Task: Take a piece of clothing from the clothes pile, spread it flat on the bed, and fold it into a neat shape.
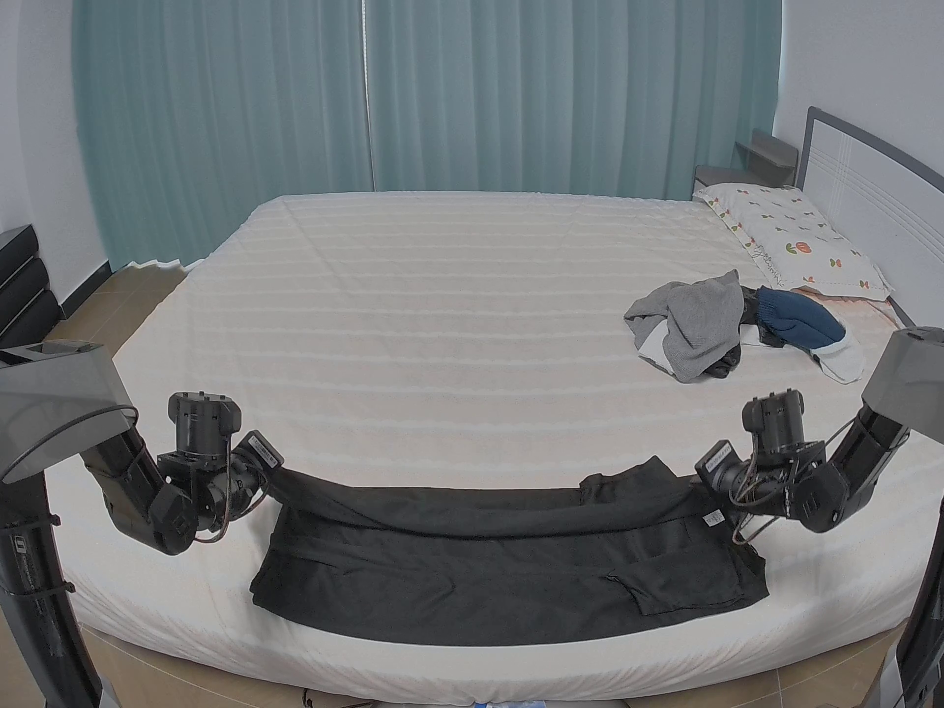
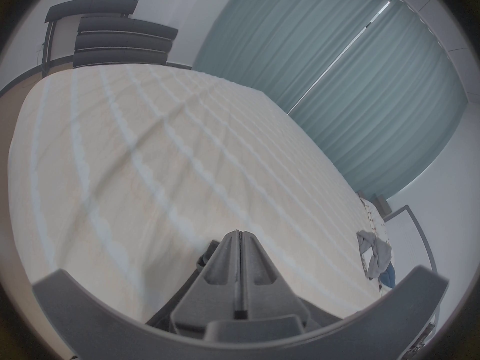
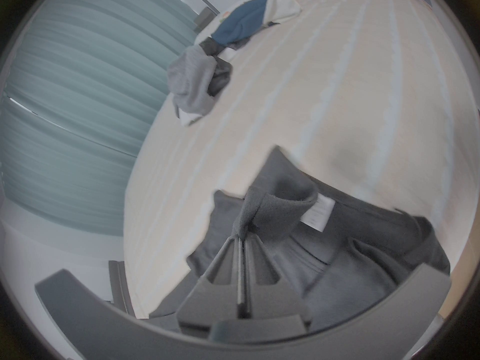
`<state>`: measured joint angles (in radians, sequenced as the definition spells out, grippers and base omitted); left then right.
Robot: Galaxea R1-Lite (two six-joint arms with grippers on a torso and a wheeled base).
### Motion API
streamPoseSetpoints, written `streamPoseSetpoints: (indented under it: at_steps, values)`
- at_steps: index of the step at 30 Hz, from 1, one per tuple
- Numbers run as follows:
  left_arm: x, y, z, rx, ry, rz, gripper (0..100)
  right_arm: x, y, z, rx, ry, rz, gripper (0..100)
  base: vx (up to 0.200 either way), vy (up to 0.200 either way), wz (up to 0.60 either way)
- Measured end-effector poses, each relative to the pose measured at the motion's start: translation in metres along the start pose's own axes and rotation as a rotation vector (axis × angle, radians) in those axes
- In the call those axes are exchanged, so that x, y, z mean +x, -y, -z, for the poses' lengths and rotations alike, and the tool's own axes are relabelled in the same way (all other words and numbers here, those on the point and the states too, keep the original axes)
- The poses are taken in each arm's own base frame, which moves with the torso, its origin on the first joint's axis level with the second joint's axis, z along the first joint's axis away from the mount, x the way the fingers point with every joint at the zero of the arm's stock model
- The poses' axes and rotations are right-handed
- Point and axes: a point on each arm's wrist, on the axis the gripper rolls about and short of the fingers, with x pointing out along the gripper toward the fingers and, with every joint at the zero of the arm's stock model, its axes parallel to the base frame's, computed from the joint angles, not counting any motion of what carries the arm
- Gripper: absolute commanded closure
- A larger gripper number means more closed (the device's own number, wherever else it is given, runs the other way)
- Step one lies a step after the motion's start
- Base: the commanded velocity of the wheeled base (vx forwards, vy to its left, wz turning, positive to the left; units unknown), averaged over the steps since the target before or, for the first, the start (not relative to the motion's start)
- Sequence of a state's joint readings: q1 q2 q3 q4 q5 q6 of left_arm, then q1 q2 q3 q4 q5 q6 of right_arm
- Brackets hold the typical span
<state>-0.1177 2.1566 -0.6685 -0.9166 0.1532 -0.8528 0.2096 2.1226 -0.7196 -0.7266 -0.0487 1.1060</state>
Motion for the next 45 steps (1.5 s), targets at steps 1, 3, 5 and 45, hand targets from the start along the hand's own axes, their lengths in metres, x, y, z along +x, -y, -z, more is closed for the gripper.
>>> streamPoseSetpoints:
  at_steps: [1,3,5,45]
  values:
    - [0.002,0.003,-0.005,-0.004,0.014,0.009,100,0.001,-0.008,-0.005,0.003,0.014,-0.021,100,0.0,0.0,0.0]
    - [0.007,0.008,-0.014,-0.016,0.041,0.025,100,0.004,-0.023,-0.015,0.009,0.039,-0.059,100,0.0,0.0,0.0]
    - [0.01,0.012,-0.024,-0.037,0.07,0.04,100,0.005,-0.037,-0.025,0.013,0.062,-0.093,100,0.0,0.0,0.0]
    - [-0.022,-0.054,0.039,0.342,-0.166,-0.063,0,-0.01,0.048,0.01,-0.224,-0.201,0.196,0,0.0,0.0,0.0]
